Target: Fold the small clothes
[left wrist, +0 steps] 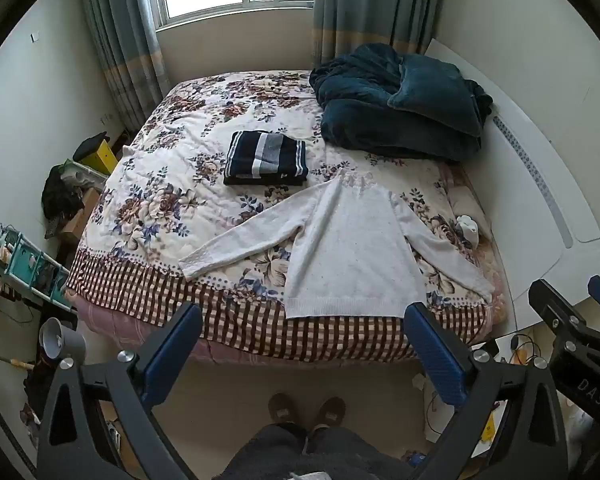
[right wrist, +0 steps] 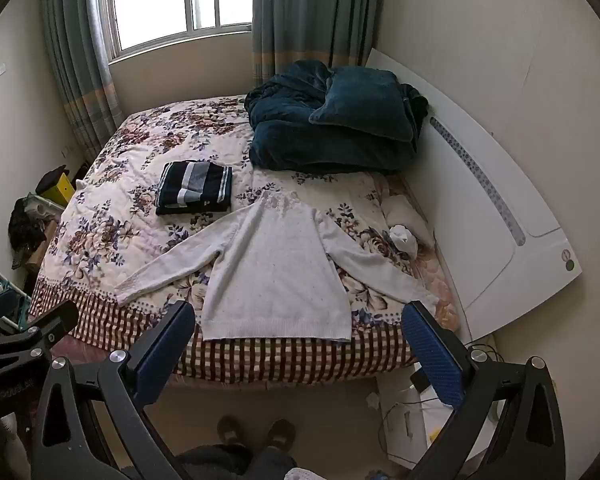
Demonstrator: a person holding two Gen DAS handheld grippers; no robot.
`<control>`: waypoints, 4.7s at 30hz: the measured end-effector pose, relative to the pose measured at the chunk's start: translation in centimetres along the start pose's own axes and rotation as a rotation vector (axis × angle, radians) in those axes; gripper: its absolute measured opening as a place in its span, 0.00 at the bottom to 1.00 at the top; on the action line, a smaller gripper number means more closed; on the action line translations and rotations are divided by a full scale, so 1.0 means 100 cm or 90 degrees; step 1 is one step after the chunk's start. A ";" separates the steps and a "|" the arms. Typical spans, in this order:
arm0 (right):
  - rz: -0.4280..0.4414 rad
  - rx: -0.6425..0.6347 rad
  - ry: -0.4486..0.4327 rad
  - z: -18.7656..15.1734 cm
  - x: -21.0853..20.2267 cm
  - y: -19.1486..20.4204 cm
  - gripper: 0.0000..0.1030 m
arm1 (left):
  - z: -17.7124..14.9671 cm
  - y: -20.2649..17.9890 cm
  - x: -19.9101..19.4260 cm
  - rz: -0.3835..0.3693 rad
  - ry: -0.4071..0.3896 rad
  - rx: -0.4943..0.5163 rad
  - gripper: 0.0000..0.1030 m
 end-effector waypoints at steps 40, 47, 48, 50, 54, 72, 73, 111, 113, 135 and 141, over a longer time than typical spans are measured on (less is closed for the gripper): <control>0.005 -0.006 0.003 0.014 -0.016 -0.003 1.00 | 0.010 -0.005 -0.009 0.001 -0.010 0.000 1.00; 0.005 -0.004 0.001 0.011 -0.015 -0.002 1.00 | 0.010 -0.005 -0.011 0.000 -0.008 -0.003 1.00; 0.004 -0.004 0.001 0.011 -0.015 -0.003 1.00 | 0.010 -0.005 -0.012 0.001 -0.008 -0.002 1.00; 0.004 -0.006 0.003 0.012 -0.016 -0.003 1.00 | 0.010 -0.004 -0.012 0.001 -0.009 -0.002 1.00; 0.004 -0.004 0.004 0.013 -0.018 -0.001 1.00 | 0.011 -0.004 -0.012 0.000 -0.009 -0.003 1.00; 0.007 -0.003 0.002 0.010 -0.019 -0.003 1.00 | 0.014 -0.005 -0.016 0.001 -0.013 -0.005 1.00; 0.008 -0.002 0.002 0.010 -0.018 -0.004 1.00 | 0.016 -0.003 -0.016 0.001 -0.012 -0.004 1.00; -0.030 0.102 0.056 0.033 0.118 -0.051 1.00 | 0.074 -0.033 0.124 0.078 -0.010 0.018 1.00; -0.037 0.134 0.079 0.039 0.151 -0.057 1.00 | 0.084 -0.043 0.154 0.075 0.004 0.036 1.00; -0.244 0.778 0.213 -0.126 0.550 -0.329 1.00 | 0.054 -0.138 0.615 0.088 0.285 0.143 1.00; -0.275 0.911 0.150 -0.182 0.614 -0.422 0.96 | 0.041 -0.150 0.683 0.122 0.307 0.114 1.00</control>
Point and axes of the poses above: each gripper's, at about its wrist camera, not at the fingertips, and x roughly the way its jaws point, y to its left, z to its top, the point moved 2 cm from there along x, roughly the way its jaws point, and after that the axes turned 6 degrees about x, right-handed, at the moved point
